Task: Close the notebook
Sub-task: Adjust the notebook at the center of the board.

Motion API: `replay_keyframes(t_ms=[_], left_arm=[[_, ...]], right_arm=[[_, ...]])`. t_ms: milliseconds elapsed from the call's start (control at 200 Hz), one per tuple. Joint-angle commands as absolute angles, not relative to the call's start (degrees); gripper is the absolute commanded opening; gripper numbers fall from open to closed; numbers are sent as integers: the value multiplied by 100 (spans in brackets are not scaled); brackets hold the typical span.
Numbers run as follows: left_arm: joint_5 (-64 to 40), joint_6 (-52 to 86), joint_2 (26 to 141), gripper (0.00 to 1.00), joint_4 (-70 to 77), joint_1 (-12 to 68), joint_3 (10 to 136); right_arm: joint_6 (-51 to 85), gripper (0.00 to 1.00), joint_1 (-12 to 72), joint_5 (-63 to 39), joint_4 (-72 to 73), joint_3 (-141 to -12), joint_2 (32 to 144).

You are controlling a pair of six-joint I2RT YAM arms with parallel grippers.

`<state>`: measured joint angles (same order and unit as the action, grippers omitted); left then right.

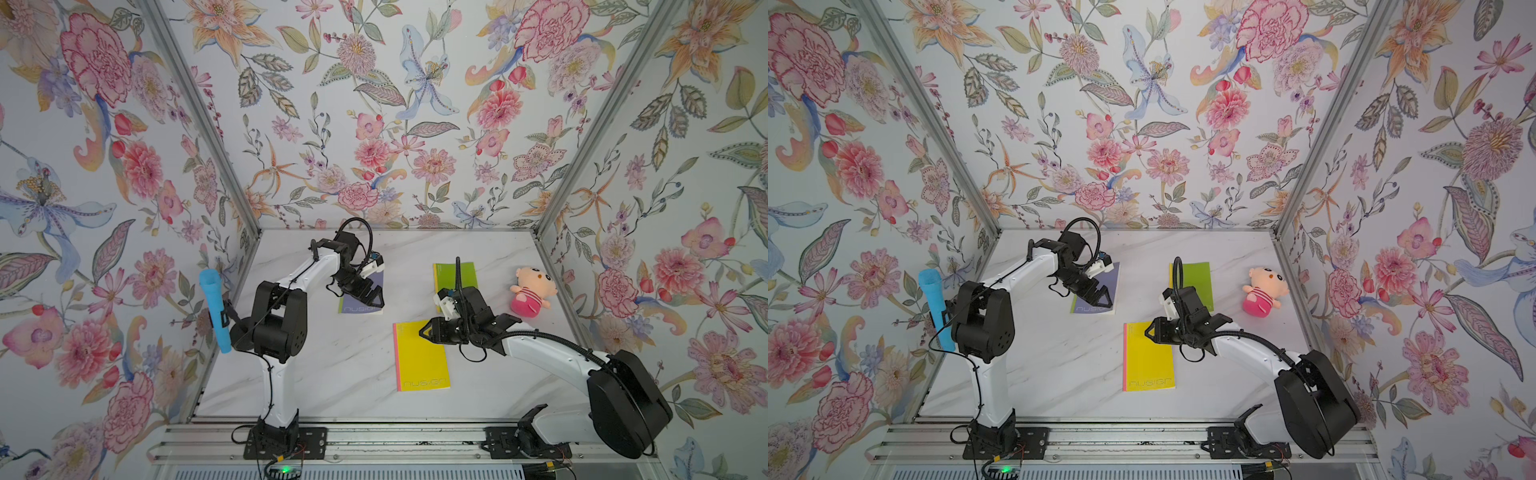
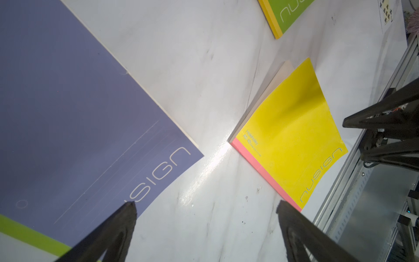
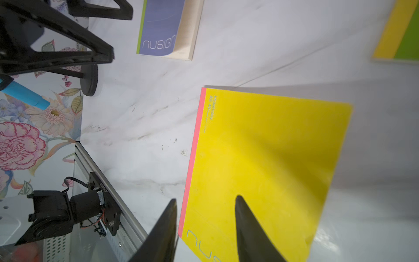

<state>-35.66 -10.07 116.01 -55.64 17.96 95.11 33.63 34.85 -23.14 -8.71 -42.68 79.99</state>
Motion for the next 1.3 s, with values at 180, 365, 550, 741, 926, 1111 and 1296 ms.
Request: replay_keyframes(t_ms=[180,365,550,741,926,1111,1296], left_arm=[[-3095,-959,11248,100,-4975,1505,8999],[-2380,-825,11301,100,-4556,1181,8712],[-2026,-837,11464,100,-4373,978,8715],[-1757,-835,11856,100,-4326,990,8825],[-1848,-800,12052,100,-4273,1036,8903],[-2052,-800,12042,100,-4321,1258,8858],[-2151,-621,11973,100,-4342,1406,8868]], right_arm=[[3323,36,3360,-2329,-510,-3975,8537],[3275,36,3314,-2161,-522,-3867,8787],[3208,35,3333,-1995,-633,-3920,9131],[3152,37,3357,-1960,-633,-3938,8965],[3093,44,3323,-1950,-768,-4015,8668],[3072,53,3305,-1951,-804,-4107,8575],[3072,58,3356,-2013,-822,-4199,8617]])
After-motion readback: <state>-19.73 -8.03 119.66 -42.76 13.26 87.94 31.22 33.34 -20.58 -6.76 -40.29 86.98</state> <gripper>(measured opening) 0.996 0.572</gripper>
